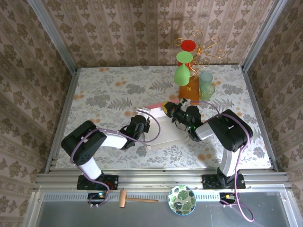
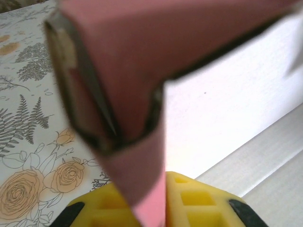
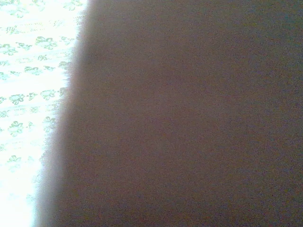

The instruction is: Fold the paper box

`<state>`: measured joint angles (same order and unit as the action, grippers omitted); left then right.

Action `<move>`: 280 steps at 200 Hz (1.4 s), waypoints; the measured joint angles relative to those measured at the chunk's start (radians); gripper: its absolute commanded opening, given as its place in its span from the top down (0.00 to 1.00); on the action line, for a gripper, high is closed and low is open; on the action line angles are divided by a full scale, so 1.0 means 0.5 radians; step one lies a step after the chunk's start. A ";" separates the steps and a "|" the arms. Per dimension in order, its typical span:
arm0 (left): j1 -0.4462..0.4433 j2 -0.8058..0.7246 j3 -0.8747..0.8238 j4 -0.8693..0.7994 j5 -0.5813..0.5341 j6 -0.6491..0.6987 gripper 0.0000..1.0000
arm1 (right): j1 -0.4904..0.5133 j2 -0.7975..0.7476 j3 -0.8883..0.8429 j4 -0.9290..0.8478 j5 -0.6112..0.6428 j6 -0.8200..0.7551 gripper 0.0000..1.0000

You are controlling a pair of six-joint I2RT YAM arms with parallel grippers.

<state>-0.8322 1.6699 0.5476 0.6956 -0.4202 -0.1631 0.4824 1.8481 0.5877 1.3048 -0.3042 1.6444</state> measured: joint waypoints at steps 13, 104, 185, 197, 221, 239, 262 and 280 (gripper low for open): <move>-0.010 0.000 -0.012 0.006 -0.027 0.007 0.88 | 0.000 0.000 0.001 -0.001 -0.001 0.000 1.00; -0.036 -0.025 -0.075 0.002 -0.086 0.072 0.87 | 0.029 -0.002 0.001 -0.021 -0.022 0.000 1.00; -0.031 -0.024 0.031 -0.178 -0.182 -0.002 1.00 | 0.049 -0.015 0.001 -0.030 0.034 0.008 0.93; -0.030 -0.024 0.039 -0.195 -0.184 -0.019 1.00 | 0.054 -0.036 0.001 -0.066 0.050 0.018 0.82; 0.043 -0.047 0.041 -0.268 -0.168 -0.066 1.00 | 0.054 -0.130 -0.011 -0.255 0.087 0.003 0.64; 0.127 -0.134 0.041 -0.375 -0.106 -0.095 1.00 | 0.054 -0.277 -0.018 -0.457 0.128 -0.013 0.49; 0.259 -0.272 0.046 -0.567 0.021 -0.117 1.00 | 0.054 -0.597 -0.018 -0.799 0.205 -0.097 0.36; 0.379 -0.356 0.071 -0.745 0.145 -0.132 1.00 | 0.051 -0.873 -0.013 -1.073 0.266 -0.166 0.33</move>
<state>-0.6426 1.4921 0.5831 0.3233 -0.3477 -0.2291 0.5079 1.4117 0.5812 0.7685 -0.1711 1.5612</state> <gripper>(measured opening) 0.072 0.662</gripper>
